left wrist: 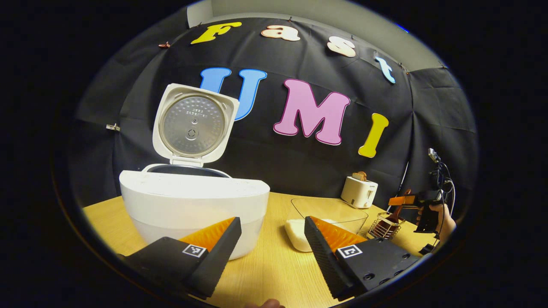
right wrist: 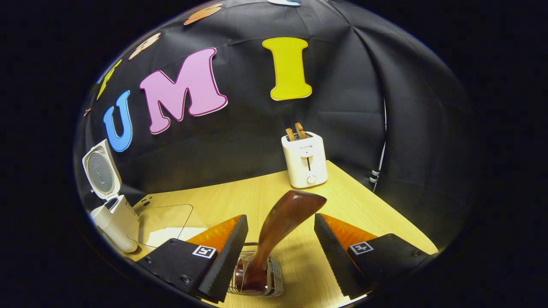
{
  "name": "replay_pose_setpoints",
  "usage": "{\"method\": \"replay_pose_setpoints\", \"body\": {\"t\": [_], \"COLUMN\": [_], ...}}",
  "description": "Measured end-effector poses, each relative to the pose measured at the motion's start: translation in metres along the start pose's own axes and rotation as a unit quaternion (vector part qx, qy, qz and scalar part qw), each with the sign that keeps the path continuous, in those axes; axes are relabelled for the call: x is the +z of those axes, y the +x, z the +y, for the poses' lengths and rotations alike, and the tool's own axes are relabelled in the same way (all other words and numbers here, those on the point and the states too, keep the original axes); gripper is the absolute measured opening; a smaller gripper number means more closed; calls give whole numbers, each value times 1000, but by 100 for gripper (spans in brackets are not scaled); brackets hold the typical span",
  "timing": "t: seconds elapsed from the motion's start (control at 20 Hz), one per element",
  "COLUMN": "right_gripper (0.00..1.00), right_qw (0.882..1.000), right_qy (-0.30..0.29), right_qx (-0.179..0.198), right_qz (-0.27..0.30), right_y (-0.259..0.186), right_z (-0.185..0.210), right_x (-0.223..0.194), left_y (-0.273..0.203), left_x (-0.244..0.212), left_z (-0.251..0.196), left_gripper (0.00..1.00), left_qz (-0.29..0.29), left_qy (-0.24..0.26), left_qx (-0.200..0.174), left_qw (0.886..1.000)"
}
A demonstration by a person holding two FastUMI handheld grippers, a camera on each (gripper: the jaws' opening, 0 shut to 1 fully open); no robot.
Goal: Close the left gripper, press the button to open the rice cooker; take a wooden spoon from the chopstick holder with the right hand, scoop a spoonful of rice and pour it into the rice cooker, then put the wooden spoon back into the chopstick holder.
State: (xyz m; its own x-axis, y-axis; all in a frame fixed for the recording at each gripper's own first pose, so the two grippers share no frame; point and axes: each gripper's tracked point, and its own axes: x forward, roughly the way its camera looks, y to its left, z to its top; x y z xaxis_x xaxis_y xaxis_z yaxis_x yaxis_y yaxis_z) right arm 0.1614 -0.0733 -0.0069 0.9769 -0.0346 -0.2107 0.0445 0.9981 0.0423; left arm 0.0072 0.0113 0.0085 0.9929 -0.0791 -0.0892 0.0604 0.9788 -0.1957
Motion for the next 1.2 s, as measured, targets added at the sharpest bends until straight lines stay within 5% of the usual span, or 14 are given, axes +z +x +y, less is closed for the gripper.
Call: {"method": "replay_pose_setpoints", "body": {"t": [0.25, 0.3, 0.35, 0.4, 0.45, 0.5, 0.55, 0.6, 0.75, 1.2], "right_gripper": [87, 69, 84, 56, 52, 31, 24, 31, 21, 21], "right_qw": [1000, 1000, 1000, 1000, 1000, 1000, 1000, 999, 1000, 996], "right_qy": [8, 2, -4, -6, -5, 3, 9, 16, -6, -52], "right_qx": [5, 2, 1, 4, 6, 3, 9, 15, 19, 33], "right_qz": [17, 18, 19, 22, 25, 28, 27, 25, 7, -70], "right_y": [13, 15, 15, 18, 19, 19, 21, 19, 15, -8], "right_z": [5, 8, 8, 11, 13, 12, 15, 21, 30, 70], "right_x": [-6, -7, -8, -9, -11, -12, -11, -8, 0, 66], "left_y": [1, 0, 0, 0, 0, 0, -1, -3, -6, -19], "left_x": [1, 0, 0, -2, -1, -1, -1, 0, 1, 11], "left_z": [6, 5, 6, 6, 6, 7, 7, 6, 8, 14], "left_gripper": [95, 95, 95, 95, 95, 95, 95, 95, 95, 95], "left_qz": [-1, -1, -1, -1, -1, -2, -3, -3, -6, -24], "left_qy": [-17, -17, -16, -14, -12, -10, -10, -10, -9, 3], "left_qx": [4, 3, 4, 5, 6, 7, 7, 7, 9, 14], "left_qw": [1000, 1000, 1000, 1000, 1000, 1000, 1000, 1000, 1000, 1000]}}
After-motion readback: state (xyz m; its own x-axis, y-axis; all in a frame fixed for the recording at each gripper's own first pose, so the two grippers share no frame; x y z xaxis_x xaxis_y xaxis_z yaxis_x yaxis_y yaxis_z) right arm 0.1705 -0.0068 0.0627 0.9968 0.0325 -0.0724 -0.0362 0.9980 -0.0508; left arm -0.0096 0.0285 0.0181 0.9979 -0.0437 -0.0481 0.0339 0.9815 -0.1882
